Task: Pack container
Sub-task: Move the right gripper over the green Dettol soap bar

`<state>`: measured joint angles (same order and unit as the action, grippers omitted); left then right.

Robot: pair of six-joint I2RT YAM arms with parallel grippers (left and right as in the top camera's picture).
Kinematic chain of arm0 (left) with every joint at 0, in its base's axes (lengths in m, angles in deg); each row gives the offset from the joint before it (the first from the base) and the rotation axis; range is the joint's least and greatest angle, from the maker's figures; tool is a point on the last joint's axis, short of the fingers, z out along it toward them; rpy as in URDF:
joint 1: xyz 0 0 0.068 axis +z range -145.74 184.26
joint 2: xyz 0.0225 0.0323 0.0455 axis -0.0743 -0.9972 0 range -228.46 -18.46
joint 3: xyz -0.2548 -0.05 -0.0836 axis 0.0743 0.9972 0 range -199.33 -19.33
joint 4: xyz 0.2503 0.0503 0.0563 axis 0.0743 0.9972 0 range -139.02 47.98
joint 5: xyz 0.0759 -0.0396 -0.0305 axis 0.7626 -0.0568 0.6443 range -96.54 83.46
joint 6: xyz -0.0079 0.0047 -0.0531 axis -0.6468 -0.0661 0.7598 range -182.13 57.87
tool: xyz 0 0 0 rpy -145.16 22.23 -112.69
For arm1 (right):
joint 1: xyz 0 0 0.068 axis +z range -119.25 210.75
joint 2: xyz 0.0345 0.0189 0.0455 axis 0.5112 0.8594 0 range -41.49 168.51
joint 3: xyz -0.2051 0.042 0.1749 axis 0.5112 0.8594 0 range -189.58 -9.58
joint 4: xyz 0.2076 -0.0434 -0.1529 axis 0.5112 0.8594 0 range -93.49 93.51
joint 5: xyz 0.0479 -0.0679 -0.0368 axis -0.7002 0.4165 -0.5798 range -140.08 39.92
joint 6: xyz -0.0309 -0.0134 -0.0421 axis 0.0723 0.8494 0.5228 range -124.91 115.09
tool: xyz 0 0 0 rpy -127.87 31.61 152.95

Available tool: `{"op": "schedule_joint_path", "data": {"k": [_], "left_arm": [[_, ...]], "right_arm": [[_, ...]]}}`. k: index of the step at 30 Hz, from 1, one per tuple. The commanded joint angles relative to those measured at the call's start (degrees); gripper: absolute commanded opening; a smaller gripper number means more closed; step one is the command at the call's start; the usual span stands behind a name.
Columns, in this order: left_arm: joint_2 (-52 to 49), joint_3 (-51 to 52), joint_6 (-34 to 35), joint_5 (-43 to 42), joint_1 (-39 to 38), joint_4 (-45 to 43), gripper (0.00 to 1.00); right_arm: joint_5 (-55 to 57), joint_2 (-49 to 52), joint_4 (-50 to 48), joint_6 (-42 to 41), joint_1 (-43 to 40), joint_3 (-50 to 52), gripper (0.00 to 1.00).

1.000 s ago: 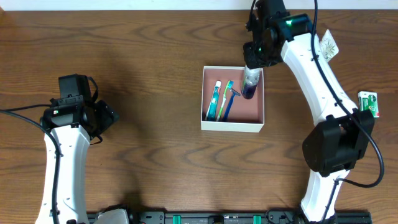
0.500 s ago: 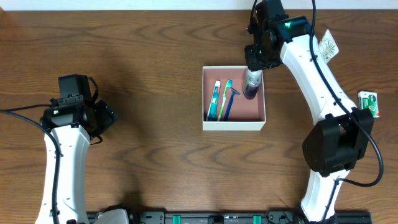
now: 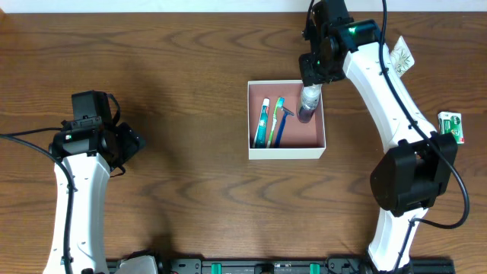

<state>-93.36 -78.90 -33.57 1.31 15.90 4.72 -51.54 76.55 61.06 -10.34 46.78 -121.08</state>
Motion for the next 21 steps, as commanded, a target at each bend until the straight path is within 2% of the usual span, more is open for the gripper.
{"op": "schedule_joint_path", "data": {"k": [1, 10, 14, 21], "left_arm": [[-0.17, 0.00, 0.70, 0.26, 0.35, 0.20, 0.98], [-0.17, 0.00, 0.70, 0.26, 0.35, 0.20, 0.98], [-0.17, 0.00, 0.70, 0.26, 0.35, 0.20, 0.98], [-0.17, 0.00, 0.70, 0.26, 0.35, 0.20, 0.98]], "right_arm": [[0.59, -1.79, 0.26, 0.37, -0.15, -1.64, 0.52], [0.57, -11.02, 9.22, 1.14, -3.85, -11.45, 0.57], [0.61, -18.45, 10.51, 2.56, -7.23, -12.57, 0.65], [10.19, -28.30, 18.16, 2.69, -19.45, -12.50, 0.70]]}}
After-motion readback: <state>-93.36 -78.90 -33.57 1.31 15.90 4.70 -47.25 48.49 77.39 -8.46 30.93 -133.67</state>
